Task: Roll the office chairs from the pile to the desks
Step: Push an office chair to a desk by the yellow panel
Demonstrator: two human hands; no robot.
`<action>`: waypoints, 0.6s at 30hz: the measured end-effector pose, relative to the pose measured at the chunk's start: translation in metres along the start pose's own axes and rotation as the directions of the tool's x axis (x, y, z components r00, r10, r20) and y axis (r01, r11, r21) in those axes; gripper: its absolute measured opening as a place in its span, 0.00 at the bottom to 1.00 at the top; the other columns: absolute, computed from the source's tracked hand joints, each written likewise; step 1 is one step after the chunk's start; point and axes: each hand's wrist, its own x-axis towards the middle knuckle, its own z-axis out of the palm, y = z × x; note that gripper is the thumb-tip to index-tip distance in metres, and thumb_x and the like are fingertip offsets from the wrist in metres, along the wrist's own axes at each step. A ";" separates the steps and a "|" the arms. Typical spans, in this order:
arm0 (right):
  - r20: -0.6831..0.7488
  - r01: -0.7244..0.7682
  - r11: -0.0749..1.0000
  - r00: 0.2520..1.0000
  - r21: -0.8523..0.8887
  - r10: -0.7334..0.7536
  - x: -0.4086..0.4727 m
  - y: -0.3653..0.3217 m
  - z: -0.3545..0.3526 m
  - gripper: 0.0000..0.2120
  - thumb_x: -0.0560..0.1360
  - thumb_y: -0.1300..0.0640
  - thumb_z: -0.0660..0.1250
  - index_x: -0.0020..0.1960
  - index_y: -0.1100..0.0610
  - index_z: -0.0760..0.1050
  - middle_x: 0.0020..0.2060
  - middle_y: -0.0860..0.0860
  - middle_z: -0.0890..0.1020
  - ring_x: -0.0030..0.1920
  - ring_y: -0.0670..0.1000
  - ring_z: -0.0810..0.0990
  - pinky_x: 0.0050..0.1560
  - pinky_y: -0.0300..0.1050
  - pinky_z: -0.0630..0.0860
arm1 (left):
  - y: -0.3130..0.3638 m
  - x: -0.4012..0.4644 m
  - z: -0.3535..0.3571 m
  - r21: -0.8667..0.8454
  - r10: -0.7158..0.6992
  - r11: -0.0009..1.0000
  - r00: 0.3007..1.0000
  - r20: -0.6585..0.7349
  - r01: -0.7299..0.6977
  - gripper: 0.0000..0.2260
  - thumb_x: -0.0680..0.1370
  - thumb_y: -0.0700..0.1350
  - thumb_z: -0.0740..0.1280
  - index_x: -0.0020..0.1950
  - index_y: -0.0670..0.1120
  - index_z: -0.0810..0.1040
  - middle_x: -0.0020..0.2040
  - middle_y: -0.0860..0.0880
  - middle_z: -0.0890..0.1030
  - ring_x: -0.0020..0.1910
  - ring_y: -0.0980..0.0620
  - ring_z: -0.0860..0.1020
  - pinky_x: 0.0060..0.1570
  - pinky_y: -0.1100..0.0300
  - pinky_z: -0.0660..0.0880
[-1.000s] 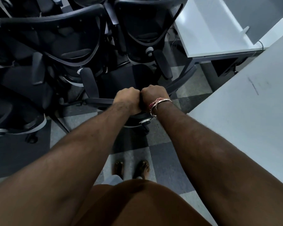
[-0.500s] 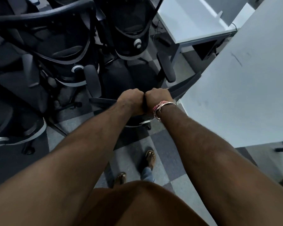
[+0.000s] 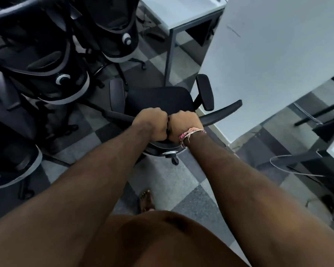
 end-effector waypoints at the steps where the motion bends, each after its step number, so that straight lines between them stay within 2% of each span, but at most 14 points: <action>1: -0.002 -0.013 1.000 1.000 0.005 0.013 -0.015 0.000 0.002 0.06 0.71 0.50 0.65 0.38 0.50 0.73 0.37 0.49 0.81 0.40 0.57 0.83 0.36 0.45 0.69 | 0.010 -0.009 0.004 0.009 0.009 1.000 1.000 0.005 -0.009 0.04 0.73 0.50 0.68 0.41 0.51 0.75 0.44 0.49 0.82 0.44 0.44 0.82 0.41 0.55 0.74; 4: -0.025 -0.048 0.999 0.999 0.009 0.048 -0.053 -0.002 0.011 0.05 0.71 0.51 0.65 0.38 0.50 0.73 0.37 0.50 0.81 0.40 0.57 0.82 0.36 0.45 0.69 | 0.033 -0.032 0.015 0.014 0.025 1.000 1.000 -0.001 -0.025 0.04 0.72 0.50 0.68 0.41 0.51 0.76 0.38 0.52 0.75 0.38 0.47 0.76 0.40 0.54 0.74; 9: -0.059 -0.085 0.996 0.995 0.026 0.086 -0.125 0.000 0.029 0.05 0.71 0.51 0.64 0.37 0.51 0.73 0.36 0.49 0.81 0.38 0.57 0.82 0.36 0.45 0.69 | 0.078 -0.073 0.037 0.044 0.100 0.994 0.995 -0.007 -0.100 0.07 0.71 0.50 0.67 0.35 0.52 0.72 0.32 0.53 0.72 0.34 0.47 0.75 0.37 0.55 0.75; 13: -0.056 -0.113 0.993 0.992 0.034 0.115 -0.177 -0.003 0.038 0.05 0.71 0.51 0.64 0.38 0.50 0.71 0.39 0.50 0.82 0.40 0.58 0.83 0.36 0.46 0.68 | 0.111 -0.106 0.050 0.068 0.160 0.985 0.987 -0.007 -0.159 0.03 0.71 0.50 0.66 0.38 0.52 0.75 0.34 0.52 0.75 0.34 0.47 0.75 0.37 0.55 0.75; 18: -0.045 -0.165 0.986 0.985 0.023 0.166 -0.229 -0.018 0.046 0.05 0.71 0.50 0.64 0.40 0.50 0.75 0.39 0.51 0.82 0.40 0.58 0.83 0.36 0.46 0.69 | 0.134 -0.145 0.066 0.085 0.224 0.972 0.974 -0.027 -0.221 0.07 0.72 0.53 0.66 0.41 0.51 0.80 0.35 0.52 0.79 0.34 0.48 0.77 0.39 0.54 0.79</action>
